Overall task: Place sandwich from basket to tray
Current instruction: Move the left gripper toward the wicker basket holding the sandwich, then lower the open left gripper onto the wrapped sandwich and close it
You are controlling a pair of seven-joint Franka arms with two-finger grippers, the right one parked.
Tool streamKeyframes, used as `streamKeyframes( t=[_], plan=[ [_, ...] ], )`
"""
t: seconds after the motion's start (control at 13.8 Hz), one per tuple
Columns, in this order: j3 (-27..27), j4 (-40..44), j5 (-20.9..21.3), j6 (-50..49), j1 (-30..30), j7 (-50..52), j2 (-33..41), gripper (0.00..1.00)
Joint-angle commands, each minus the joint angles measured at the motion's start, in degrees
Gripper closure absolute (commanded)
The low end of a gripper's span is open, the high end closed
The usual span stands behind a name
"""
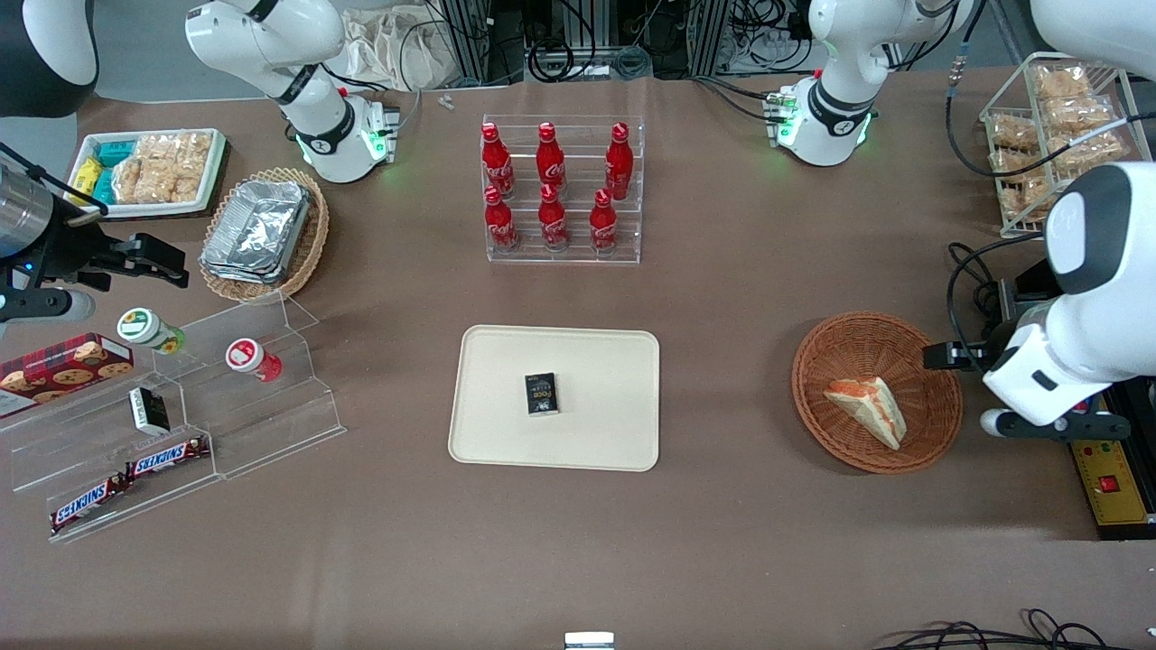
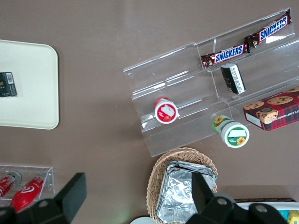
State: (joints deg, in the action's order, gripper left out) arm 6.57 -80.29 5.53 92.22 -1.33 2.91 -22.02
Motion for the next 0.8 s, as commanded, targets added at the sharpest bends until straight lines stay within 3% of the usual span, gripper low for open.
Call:
streamKeyframes(
  t=[0.0, 0.22, 0.36, 0.73],
  plan=[
    [0.2, -8.6, 1.0, 7.2, -1.0, 1.1, 1.5, 0.0],
    [0.1, -12.8, 0.6, 10.5, -1.3, 5.7, 0.9, 0.0],
    [0.2, -15.2, -1.1, 13.5, -1.7, 15.1, 0.8, 0.0],
    [0.5, -20.5, -1.1, 26.2, -1.0, 42.7, 0.5, 0.0]
  ],
)
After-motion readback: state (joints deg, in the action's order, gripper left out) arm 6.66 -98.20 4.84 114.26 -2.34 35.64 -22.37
